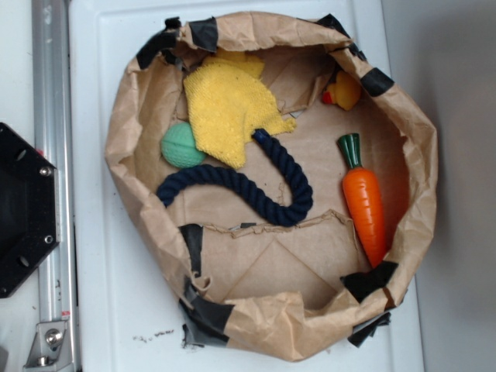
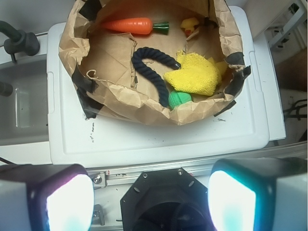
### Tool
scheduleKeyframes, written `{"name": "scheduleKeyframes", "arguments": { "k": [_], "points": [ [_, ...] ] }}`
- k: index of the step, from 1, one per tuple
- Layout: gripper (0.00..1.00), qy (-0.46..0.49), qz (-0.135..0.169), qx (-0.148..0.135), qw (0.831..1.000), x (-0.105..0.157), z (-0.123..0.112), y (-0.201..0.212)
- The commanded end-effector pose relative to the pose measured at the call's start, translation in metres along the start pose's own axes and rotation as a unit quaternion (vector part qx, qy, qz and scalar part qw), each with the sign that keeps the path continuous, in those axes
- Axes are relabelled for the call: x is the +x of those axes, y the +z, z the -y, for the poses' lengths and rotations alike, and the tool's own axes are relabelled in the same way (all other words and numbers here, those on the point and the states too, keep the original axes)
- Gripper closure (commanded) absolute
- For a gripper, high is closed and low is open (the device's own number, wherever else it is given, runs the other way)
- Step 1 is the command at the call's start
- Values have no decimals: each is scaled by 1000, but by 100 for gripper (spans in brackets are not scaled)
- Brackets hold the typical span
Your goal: Grab the blue rope.
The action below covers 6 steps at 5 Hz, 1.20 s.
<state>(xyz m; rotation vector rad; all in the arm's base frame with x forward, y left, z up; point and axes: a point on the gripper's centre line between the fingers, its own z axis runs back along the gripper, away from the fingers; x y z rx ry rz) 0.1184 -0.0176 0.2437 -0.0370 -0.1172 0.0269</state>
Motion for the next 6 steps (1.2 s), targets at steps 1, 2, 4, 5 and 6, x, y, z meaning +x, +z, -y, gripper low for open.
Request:
{"name": "scheduleKeyframes", "arguments": {
  "k": [1,2,4,5,6],
  "points": [
    [0,0,0,0,1000,0,0,0],
    [0,-2,-4,28,1000,48,-25,-29],
    [0,-26,3,-12,1000,139,-29,-120],
    [0,-36,-31,-33,998,156,-12,-176],
    [0,-4,-65,-63,996,141,11,-216]
  ]
}}
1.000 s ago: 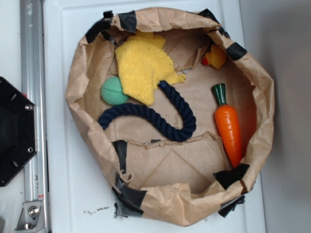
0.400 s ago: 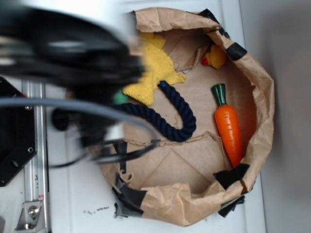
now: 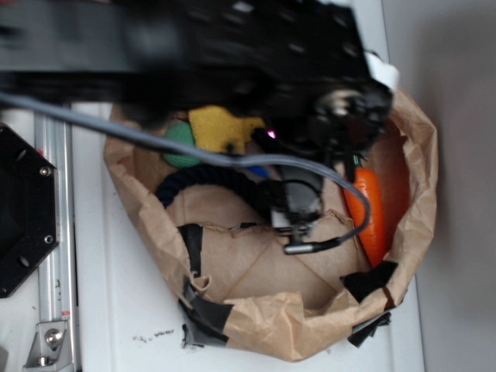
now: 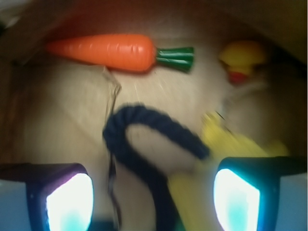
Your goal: Grab the blue rope.
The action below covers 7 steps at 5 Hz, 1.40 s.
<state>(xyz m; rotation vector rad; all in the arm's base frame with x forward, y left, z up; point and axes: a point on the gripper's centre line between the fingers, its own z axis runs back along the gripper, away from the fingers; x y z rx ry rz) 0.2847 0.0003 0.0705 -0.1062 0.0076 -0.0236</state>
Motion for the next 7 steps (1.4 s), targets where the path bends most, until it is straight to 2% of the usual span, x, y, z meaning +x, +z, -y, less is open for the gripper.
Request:
{"name": "scheduleKeyframes", "arguments": {
  "k": [1,2,3,4,5,6,7],
  "points": [
    [0,15,-5,-72,997,8,53,-39],
    [0,-1,-26,-54,998,5,74,-40],
    [0,-7,-54,-40,998,-4,83,-65],
    [0,-8,-87,-47,995,-11,92,-81],
    [0,-22,-89,-41,995,-20,104,-87],
    [100,-49,-62,-84,993,-25,109,-91],
    [100,-57,-38,-102,992,-23,108,-83]
  ]
}}
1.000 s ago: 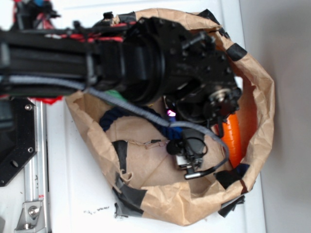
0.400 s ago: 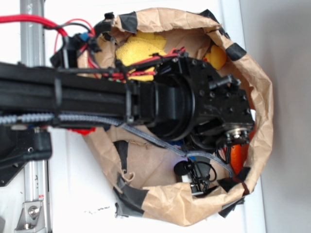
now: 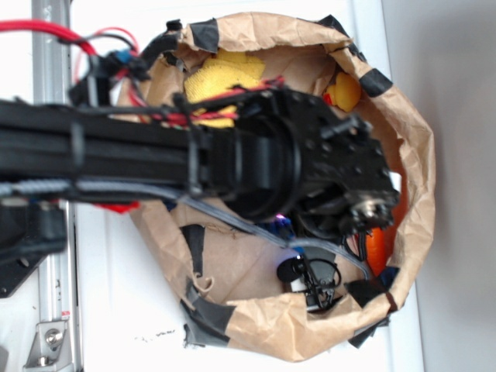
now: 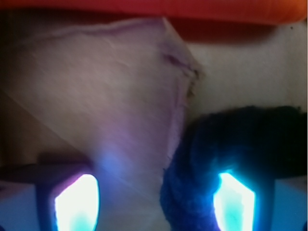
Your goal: Grab the blue rope.
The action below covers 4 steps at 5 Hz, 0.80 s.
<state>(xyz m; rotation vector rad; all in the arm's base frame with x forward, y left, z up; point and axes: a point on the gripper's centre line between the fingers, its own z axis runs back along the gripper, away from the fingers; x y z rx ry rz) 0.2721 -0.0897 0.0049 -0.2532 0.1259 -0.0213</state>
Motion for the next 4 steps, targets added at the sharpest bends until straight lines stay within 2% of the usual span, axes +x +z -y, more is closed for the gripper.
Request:
{"name": "scheduleKeyframes", "arguments": {
  "k": [1,2,3,4],
  "points": [
    [100,-64,33,-34,997,-11,24,2],
    [100,-69,49,-37,996,-7,29,14],
    [100,-75,52,-34,995,-6,31,16],
    [100,-77,63,-17,995,-6,29,27]
  ]
}}
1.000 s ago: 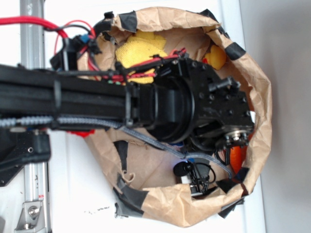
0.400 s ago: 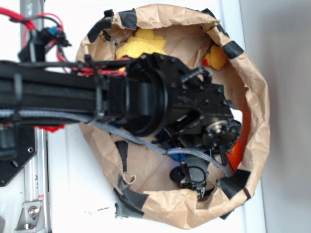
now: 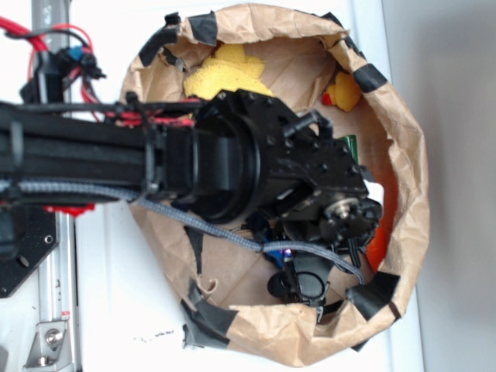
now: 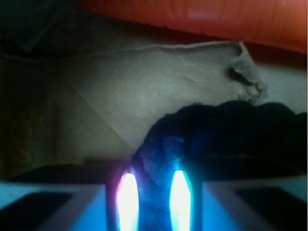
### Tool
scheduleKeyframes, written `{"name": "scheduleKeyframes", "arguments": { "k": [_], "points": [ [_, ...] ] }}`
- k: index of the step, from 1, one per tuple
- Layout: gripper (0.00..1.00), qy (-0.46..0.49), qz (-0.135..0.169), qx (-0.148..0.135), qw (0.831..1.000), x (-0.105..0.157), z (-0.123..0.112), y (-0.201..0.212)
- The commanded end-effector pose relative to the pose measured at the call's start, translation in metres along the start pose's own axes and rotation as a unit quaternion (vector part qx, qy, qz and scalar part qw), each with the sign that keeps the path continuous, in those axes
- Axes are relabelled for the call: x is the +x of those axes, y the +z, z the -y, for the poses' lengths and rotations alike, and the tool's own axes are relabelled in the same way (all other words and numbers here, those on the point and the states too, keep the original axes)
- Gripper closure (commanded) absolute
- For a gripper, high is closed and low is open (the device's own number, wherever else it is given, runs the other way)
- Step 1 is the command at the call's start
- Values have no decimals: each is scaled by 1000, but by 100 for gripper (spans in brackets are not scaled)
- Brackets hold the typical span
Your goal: Grab the blue rope.
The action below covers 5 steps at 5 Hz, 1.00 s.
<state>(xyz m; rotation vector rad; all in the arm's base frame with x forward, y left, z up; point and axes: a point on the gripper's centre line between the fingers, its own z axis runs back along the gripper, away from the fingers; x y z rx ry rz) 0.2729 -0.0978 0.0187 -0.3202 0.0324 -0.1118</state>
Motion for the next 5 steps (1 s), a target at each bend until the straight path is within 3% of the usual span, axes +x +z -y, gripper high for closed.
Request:
{"name": "scheduleKeyframes", "arguments": {
  "k": [1,2,3,4,5],
  "points": [
    [100,-37,85,21,996,-7,5,71],
    [100,-25,138,48,989,-21,-16,131],
    [100,-16,147,73,986,-30,-19,175],
    [100,-28,126,100,986,-32,-16,188],
    [100,-21,113,104,988,-28,-15,187]
  ]
}}
